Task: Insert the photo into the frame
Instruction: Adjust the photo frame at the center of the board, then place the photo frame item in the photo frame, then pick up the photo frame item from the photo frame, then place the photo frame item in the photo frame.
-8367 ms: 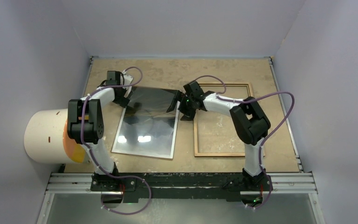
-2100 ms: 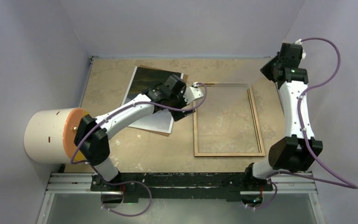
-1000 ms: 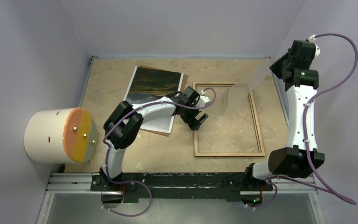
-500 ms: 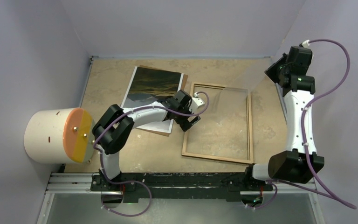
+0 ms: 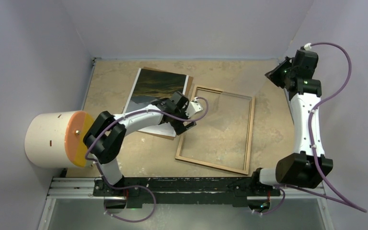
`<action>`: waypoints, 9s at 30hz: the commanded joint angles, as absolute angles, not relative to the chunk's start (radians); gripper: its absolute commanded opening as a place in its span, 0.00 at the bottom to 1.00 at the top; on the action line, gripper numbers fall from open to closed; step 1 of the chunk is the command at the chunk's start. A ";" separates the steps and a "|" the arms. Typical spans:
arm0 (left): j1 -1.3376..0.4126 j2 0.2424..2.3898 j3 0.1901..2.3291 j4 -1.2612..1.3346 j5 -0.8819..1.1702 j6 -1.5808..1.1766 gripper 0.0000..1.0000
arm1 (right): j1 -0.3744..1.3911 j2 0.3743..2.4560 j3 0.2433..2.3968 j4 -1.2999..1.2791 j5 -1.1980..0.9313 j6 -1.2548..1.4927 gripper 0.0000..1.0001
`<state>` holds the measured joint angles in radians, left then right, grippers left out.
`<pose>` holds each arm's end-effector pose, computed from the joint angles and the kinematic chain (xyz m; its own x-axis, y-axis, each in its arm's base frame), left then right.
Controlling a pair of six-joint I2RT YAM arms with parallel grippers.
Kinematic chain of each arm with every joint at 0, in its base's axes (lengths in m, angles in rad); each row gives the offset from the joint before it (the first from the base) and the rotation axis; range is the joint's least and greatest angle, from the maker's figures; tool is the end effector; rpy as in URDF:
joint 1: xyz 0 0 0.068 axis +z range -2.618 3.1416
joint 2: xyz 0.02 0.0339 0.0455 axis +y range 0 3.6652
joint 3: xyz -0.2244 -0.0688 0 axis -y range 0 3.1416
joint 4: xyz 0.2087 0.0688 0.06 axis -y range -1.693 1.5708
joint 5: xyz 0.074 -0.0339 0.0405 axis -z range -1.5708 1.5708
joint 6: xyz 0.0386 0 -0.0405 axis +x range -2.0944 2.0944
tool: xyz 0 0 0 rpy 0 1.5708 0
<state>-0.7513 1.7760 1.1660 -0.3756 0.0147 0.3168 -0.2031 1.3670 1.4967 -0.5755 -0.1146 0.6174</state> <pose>0.2432 -0.2280 0.1690 -0.3644 0.7666 -0.5287 0.8440 0.5118 0.1604 0.2704 -0.0512 0.3713 -0.2869 0.6463 -0.7072 0.3255 0.7600 0.5625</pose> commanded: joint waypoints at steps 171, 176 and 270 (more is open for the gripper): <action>-0.612 1.778 1.219 -0.498 -0.144 0.489 1.00 | 0.121 1.158 0.613 -0.066 -0.462 0.635 0.00; -0.548 1.779 1.289 -0.519 -0.113 0.481 1.00 | 0.121 1.041 0.588 -0.194 -0.311 0.662 0.00; -0.562 1.799 1.261 -0.480 -0.068 0.468 1.00 | 0.110 1.012 0.803 -0.594 -0.196 0.537 0.00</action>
